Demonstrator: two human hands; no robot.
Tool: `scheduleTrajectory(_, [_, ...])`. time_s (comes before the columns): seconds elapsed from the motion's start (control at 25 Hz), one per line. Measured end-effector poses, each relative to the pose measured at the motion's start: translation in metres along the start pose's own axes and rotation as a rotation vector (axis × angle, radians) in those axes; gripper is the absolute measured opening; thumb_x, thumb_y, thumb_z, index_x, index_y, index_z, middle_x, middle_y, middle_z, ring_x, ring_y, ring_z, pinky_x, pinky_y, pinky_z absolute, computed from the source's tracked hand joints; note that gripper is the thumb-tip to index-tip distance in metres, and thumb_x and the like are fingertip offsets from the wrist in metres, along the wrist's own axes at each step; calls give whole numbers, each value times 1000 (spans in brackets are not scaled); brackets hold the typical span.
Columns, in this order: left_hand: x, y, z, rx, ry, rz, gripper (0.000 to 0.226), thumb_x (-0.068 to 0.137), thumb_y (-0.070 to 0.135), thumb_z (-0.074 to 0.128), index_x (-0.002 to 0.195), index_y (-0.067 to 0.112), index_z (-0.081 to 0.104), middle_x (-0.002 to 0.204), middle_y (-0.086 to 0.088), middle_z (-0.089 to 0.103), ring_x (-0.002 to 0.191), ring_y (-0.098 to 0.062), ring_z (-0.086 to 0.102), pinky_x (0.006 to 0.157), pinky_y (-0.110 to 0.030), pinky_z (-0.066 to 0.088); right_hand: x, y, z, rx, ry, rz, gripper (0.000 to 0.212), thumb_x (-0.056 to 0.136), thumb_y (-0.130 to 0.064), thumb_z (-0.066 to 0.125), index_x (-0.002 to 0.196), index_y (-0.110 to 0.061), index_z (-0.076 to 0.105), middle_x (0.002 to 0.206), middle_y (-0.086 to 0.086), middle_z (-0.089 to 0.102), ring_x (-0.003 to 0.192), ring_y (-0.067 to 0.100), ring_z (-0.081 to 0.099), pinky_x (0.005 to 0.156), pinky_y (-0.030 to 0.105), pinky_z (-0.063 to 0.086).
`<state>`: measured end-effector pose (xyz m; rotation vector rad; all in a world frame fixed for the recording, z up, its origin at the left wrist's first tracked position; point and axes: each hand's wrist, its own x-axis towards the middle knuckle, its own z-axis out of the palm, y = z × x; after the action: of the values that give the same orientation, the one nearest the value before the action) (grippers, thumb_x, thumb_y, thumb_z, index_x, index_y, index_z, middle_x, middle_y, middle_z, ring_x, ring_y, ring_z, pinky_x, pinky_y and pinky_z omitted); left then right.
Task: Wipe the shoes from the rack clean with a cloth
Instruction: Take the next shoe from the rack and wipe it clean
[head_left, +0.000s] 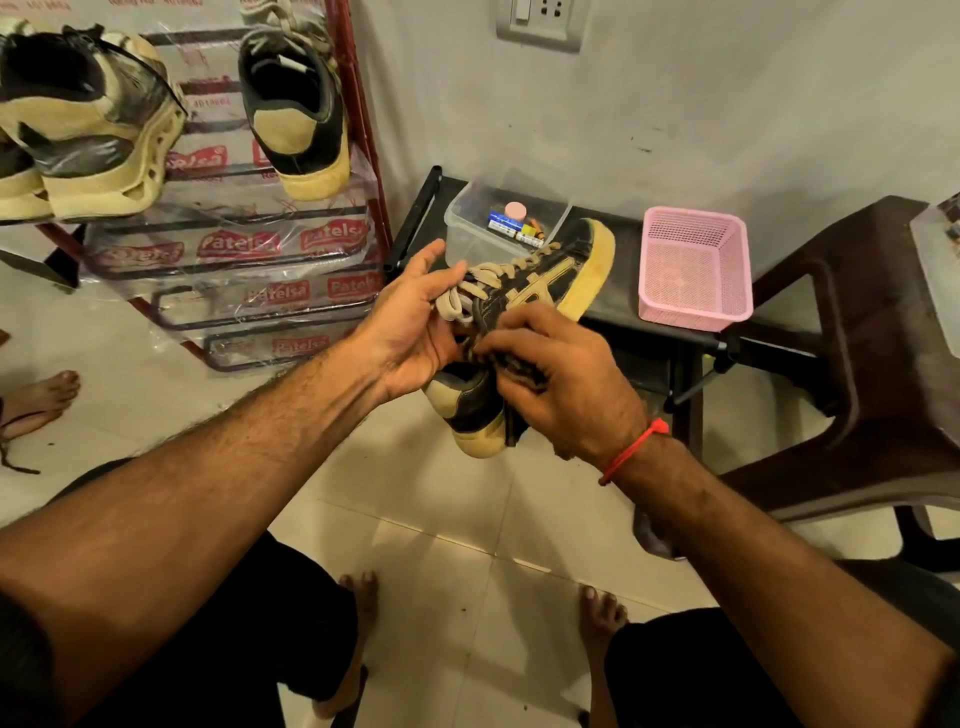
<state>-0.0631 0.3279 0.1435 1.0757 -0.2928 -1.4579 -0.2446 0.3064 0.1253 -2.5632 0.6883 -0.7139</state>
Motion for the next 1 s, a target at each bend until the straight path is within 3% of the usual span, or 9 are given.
scheduleTrajectory(0.08, [-1,-2,1,2,3,-21,54,107,15,47,156,28,30,101,-10,77,79,-22,76,60,-39,62,3,6,-5,-30,-6,-48,29,85,-10,74,114,-8,70,115,12,63,110,28,61,95,38,53])
scheduleTrajectory(0.24, [0,-8,6,29,-72,-55,53,107,18,48,155,30,32,113,-10,72,89,-28,75,65,-50,61,23,31,-22,2,188,109,24,87,-7,68,111,-8,72,112,10,64,106,20,59,94,39,54])
scheduleTrajectory(0.32, [0,-5,4,29,-57,-38,52,107,18,47,155,30,31,110,-10,73,86,-27,75,62,-48,61,15,25,-14,18,150,118,23,87,-9,69,110,-7,72,112,11,64,107,22,60,94,41,55])
scheduleTrajectory(0.48, [1,2,-5,32,10,-4,51,108,18,45,156,26,29,107,-11,76,88,-28,76,65,-50,63,-4,4,1,87,-20,-75,25,87,-22,66,108,-8,72,111,9,64,105,22,63,90,38,58])
scheduleTrajectory(0.6, [3,8,-6,11,2,14,49,108,18,45,155,25,31,121,-14,71,96,-34,75,70,-54,63,-4,2,9,32,-8,-156,25,84,-11,73,108,-6,72,110,11,64,102,23,63,87,32,57])
scheduleTrajectory(0.76, [-2,8,-2,54,-48,-13,47,108,21,45,153,30,36,123,-11,69,91,-28,74,68,-47,62,11,12,1,21,202,-25,24,87,-7,69,110,-3,71,111,13,63,104,24,62,92,33,55])
scheduleTrajectory(1.0, [-6,-1,9,151,-121,-26,48,110,22,42,154,38,33,118,-12,70,100,-32,74,76,-63,59,23,32,-11,53,297,191,22,89,-8,66,110,-9,71,110,7,64,104,18,60,95,35,53])
